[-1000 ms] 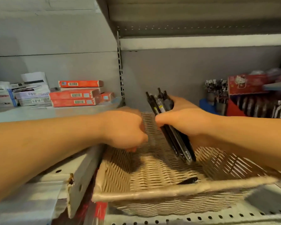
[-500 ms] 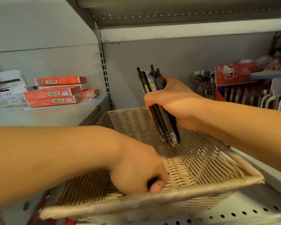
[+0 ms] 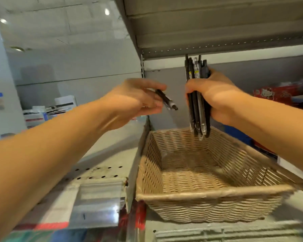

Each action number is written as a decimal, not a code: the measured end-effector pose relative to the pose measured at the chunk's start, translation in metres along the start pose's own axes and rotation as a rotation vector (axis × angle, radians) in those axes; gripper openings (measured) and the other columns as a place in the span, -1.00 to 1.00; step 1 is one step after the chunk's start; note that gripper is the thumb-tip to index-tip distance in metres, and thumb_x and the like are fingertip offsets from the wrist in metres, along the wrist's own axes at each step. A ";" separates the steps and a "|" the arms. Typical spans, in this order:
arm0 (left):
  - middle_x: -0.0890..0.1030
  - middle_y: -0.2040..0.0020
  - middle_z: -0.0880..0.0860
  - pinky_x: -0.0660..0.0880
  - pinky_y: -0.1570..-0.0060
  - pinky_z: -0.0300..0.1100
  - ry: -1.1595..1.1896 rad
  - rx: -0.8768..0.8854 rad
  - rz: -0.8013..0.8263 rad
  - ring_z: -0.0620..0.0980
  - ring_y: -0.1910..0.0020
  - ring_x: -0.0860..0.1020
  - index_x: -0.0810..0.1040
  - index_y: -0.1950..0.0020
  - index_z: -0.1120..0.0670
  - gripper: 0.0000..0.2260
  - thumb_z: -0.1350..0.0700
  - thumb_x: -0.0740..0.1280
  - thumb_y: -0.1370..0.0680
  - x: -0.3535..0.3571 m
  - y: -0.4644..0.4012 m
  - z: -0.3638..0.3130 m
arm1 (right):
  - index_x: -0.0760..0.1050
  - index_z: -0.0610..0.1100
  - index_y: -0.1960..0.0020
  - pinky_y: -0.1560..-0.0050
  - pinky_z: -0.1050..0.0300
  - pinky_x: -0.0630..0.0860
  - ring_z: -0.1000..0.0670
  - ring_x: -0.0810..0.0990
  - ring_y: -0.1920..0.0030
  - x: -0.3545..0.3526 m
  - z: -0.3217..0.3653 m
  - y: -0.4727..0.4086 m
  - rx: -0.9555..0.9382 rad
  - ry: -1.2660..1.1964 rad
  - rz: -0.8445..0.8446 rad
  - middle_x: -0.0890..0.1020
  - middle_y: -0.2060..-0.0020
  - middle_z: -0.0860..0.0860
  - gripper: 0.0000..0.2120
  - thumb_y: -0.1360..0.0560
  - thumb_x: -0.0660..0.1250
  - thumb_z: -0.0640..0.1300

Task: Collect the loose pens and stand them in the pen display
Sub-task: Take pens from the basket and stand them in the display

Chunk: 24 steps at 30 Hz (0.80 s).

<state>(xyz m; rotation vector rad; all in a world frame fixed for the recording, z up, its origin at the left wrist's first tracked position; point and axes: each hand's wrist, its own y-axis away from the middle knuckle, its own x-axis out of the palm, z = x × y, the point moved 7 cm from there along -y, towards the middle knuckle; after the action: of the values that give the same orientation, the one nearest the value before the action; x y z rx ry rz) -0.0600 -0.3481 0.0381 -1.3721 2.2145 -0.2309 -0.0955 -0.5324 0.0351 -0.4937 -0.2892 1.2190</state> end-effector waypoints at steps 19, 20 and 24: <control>0.65 0.19 0.10 0.61 0.29 -0.14 -0.674 0.135 -0.150 -0.06 0.30 0.63 0.56 0.06 0.15 -0.72 0.05 0.15 -0.69 -0.113 0.096 0.029 | 0.49 -0.08 0.00 0.29 0.08 0.63 -0.01 0.70 0.30 0.198 0.026 0.034 -0.092 -0.268 0.190 0.66 0.30 -0.01 -0.74 -0.38 0.47 -0.25; 0.64 0.19 0.10 0.61 0.27 -0.11 -0.679 0.145 -0.136 -0.06 0.30 0.62 0.56 0.07 0.16 -0.71 0.06 0.13 -0.69 -0.112 0.096 0.029 | 0.50 -0.07 -0.02 0.23 0.04 0.66 -0.04 0.73 0.24 0.196 0.024 0.034 -0.087 -0.260 0.183 0.69 0.24 -0.02 -0.71 -0.35 0.49 -0.22; 0.64 0.19 0.04 0.56 0.08 0.07 -0.768 0.188 -0.141 0.00 0.20 0.61 0.58 0.09 0.13 -0.67 0.04 0.10 -0.69 -0.108 0.096 0.029 | 0.51 -0.08 -0.13 0.16 0.00 0.68 -0.10 0.75 0.12 0.197 0.018 0.037 -0.054 -0.243 0.190 0.71 0.06 -0.13 -0.54 -0.26 0.55 -0.16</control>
<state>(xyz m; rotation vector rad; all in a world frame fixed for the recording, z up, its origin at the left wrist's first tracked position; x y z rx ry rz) -0.0828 -0.2046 0.0114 -1.2368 1.4288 0.0426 -0.0702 -0.3329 0.0221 -0.4265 -0.4910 1.4627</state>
